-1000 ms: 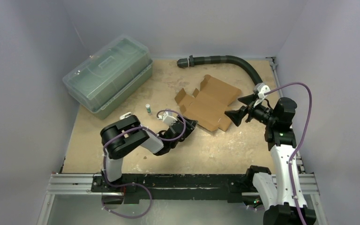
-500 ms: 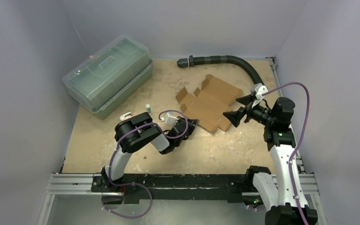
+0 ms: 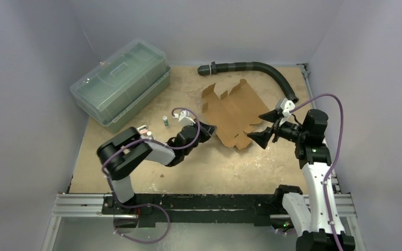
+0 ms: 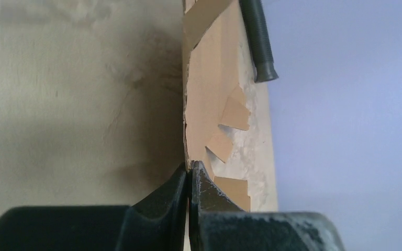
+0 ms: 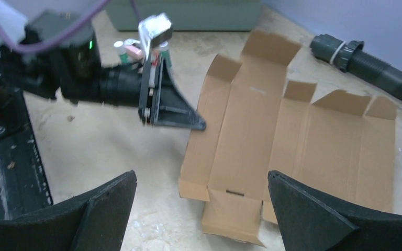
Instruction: Fold the paper box
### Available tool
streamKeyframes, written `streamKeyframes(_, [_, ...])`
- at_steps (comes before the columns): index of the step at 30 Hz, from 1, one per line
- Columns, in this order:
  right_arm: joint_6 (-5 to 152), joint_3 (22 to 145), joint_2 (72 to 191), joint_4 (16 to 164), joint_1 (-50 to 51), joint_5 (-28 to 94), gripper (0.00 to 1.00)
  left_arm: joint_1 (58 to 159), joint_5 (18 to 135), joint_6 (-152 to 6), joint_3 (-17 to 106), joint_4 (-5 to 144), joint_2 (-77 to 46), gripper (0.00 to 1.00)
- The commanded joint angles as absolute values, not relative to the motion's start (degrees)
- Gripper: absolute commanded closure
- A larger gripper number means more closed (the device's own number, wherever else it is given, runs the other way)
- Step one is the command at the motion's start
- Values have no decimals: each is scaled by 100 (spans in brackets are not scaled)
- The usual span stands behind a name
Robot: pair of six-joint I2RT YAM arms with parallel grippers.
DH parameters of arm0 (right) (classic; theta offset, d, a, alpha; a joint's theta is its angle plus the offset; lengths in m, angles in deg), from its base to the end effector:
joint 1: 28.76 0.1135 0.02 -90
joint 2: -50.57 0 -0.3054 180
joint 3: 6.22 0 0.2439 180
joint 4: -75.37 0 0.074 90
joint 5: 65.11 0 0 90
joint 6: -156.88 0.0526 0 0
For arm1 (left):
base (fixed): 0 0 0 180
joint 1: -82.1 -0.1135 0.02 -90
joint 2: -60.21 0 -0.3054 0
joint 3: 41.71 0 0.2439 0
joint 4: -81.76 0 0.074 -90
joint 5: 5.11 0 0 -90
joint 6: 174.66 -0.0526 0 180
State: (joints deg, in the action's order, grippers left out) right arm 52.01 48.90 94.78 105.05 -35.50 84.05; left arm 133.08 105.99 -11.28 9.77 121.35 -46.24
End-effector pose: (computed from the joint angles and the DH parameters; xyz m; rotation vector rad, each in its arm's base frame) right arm 0.1405 0.0289 0.3401 -0.7898 1.6057 0.7016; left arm 0.2446 -0.2718 0.1740 -0.6575 1.8799 -1.1576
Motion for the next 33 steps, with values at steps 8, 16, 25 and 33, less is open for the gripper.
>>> streamKeyframes(8, [3935, 5433, 9378, 11576, -3500, 9460, 1, 12769, 8610, -6676, 3054, 6972, -2782, 100])
streamKeyframes(16, [2682, 6107, 9717, 12729, -3500, 9847, 1, 12515, 7718, -8784, 5229, 4204, -3056, 100])
streamKeyframes(25, [1450, 8693, 10596, 15032, -3500, 9104, 1, 12062, 5650, -9162, 6140, 3181, -3323, 100])
streamKeyframes(33, [2024, 9050, 11598, 14742, -3485, 8859, 1, 12051, 4898, -9068, 6313, 2963, -3418, 100])
